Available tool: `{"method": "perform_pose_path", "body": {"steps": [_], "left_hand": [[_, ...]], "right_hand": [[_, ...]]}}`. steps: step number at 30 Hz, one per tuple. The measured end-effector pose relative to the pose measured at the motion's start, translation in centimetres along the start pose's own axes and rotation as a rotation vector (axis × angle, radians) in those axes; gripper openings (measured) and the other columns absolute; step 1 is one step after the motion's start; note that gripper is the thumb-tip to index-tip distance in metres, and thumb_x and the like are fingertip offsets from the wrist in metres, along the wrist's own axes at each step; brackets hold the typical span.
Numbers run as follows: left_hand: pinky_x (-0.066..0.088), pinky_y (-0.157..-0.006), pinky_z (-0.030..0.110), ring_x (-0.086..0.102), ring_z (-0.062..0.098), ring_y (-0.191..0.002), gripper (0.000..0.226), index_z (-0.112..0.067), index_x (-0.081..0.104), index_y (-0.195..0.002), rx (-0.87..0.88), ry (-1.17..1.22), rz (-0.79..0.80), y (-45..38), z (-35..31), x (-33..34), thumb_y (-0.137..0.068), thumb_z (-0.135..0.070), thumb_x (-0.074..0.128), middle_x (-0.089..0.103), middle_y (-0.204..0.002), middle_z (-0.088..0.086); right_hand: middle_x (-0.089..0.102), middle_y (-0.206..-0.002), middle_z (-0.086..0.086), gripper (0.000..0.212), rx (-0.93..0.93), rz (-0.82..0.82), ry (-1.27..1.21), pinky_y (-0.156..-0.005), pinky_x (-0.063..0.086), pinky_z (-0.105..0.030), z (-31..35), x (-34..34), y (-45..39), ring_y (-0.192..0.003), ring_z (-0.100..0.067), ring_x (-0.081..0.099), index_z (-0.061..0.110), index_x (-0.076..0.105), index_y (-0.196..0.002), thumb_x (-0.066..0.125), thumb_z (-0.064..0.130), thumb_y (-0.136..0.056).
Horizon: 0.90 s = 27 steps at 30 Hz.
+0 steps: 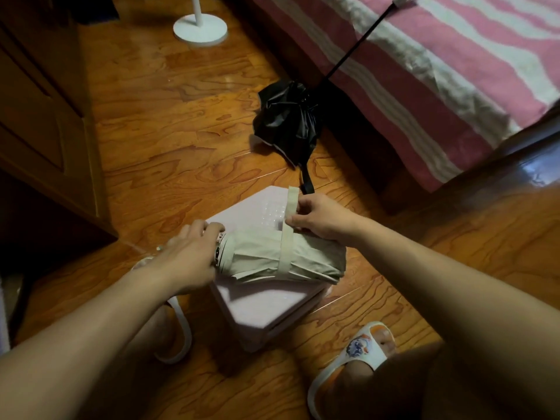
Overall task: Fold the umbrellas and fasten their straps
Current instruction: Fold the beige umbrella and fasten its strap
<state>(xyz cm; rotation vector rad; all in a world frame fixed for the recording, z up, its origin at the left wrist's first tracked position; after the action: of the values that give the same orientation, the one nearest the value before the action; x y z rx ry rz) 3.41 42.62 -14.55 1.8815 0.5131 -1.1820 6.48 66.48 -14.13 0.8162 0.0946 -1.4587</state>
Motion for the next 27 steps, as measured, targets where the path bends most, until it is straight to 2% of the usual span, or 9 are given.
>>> {"method": "perform_pose_path", "body": {"steps": [3,6,9,11,14,17,20,24,27], "left_hand": [[0.035,-0.111,0.044,0.038,0.021,-0.135,0.059,-0.023,0.052,-0.133,0.342,0.074,-0.212,1.6,-5.7,-4.3,-0.074,-0.025,0.052,0.045,-0.139,0.0],[0.029,-0.117,0.037,0.038,0.015,-0.138,0.057,-0.028,0.053,-0.14,0.618,-0.032,-0.16,3.3,-11.9,-3.3,-0.083,-0.036,0.048,0.048,-0.144,-0.006],[0.026,-0.12,0.042,0.031,0.023,-0.147,0.059,-0.031,0.036,-0.154,0.59,-0.199,-0.122,2.0,-12.9,-0.2,-0.096,-0.041,0.033,0.036,-0.16,-0.003],[0.03,-0.12,0.042,0.034,0.024,-0.147,0.064,-0.027,0.033,-0.157,0.532,-0.143,-0.133,0.6,-11.7,-0.1,-0.095,-0.037,0.02,0.035,-0.162,-0.001],[0.034,-0.118,0.037,0.04,0.023,-0.144,0.06,-0.023,0.034,-0.157,0.456,-0.019,-0.153,-1.2,-10.2,-0.5,-0.1,-0.041,0.031,0.038,-0.16,0.0],[0.031,-0.119,0.035,0.035,0.02,-0.146,0.058,-0.025,0.032,-0.158,0.429,-0.016,-0.142,-2.0,-10.4,-0.4,-0.103,-0.034,0.044,0.034,-0.162,-0.002],[0.032,-0.117,0.036,0.039,0.02,-0.143,0.06,-0.023,0.036,-0.156,0.429,-0.011,-0.126,-2.7,-11.0,-0.8,-0.099,-0.027,0.052,0.04,-0.159,-0.002],[0.04,-0.11,0.041,0.048,0.023,-0.135,0.06,-0.023,0.043,-0.151,0.443,0.016,-0.133,-2.8,-11.4,-1.3,-0.092,-0.024,0.055,0.051,-0.151,-0.003],[0.038,-0.111,0.041,0.045,0.021,-0.138,0.061,-0.025,0.041,-0.152,0.428,0.0,-0.148,-2.6,-11.5,-1.1,-0.093,-0.024,0.057,0.049,-0.153,-0.004]], "right_hand": [[0.071,-0.089,-0.01,0.027,-0.009,-0.006,0.087,-0.063,0.046,-0.026,0.4,0.3,-0.2,-0.073,-0.013,0.059,0.002,0.069,-0.097,0.073,0.029,-0.093],[0.064,-0.085,-0.007,0.025,0.009,0.007,0.17,-0.063,0.044,-0.028,0.1,0.6,-0.3,-0.072,-0.014,0.054,0.003,0.069,-0.093,0.072,0.028,-0.093],[0.067,-0.088,-0.003,0.016,0.017,-0.049,0.118,-0.065,0.046,-0.029,0.1,-0.7,-0.3,-0.079,-0.016,0.061,0.012,0.068,-0.093,0.068,0.028,-0.096],[0.068,-0.094,-0.001,0.014,0.031,-0.247,0.03,-0.068,0.049,-0.028,-0.1,-3.9,1.0,-0.084,-0.016,0.062,0.012,0.069,-0.103,0.066,0.025,-0.098],[0.068,-0.101,-0.002,0.01,0.169,-0.472,-0.21,-0.076,0.053,-0.029,-2.9,-7.8,6.3,-0.091,-0.017,0.065,0.016,0.067,-0.107,0.06,0.02,-0.101],[0.066,-0.101,-0.003,0.01,0.309,-0.338,-0.195,-0.069,0.051,-0.026,-5.6,-7.1,11.2,-0.091,-0.018,0.064,0.019,0.066,-0.102,0.058,0.013,-0.1],[0.065,-0.099,0.0,0.013,0.345,-0.216,-0.157,-0.068,0.048,-0.025,-6.6,-5.0,13.1,-0.088,-0.014,0.062,0.021,0.067,-0.102,0.06,0.011,-0.099],[0.066,-0.095,0.005,0.006,0.247,-0.342,-0.183,-0.082,0.057,-0.037,-6.3,-3.0,13.3,-0.092,-0.016,0.063,0.026,0.066,-0.093,0.069,0.021,-0.095],[0.067,-0.09,0.008,0.012,0.157,-0.39,-0.112,-0.082,0.058,-0.042,-5.7,-1.9,12.1,-0.088,-0.011,0.063,0.031,0.065,-0.089,0.075,0.026,-0.089]]}}
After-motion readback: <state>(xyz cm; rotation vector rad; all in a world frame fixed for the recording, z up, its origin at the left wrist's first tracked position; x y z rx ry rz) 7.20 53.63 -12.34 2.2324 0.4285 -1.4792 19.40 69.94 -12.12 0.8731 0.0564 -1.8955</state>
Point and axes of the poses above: each hand's wrist, its own y-axis away from the middle knuckle, its own x-axis out of the palm, z = x × y, the point moved 9 cm from there along -y, towards the middle knuckle
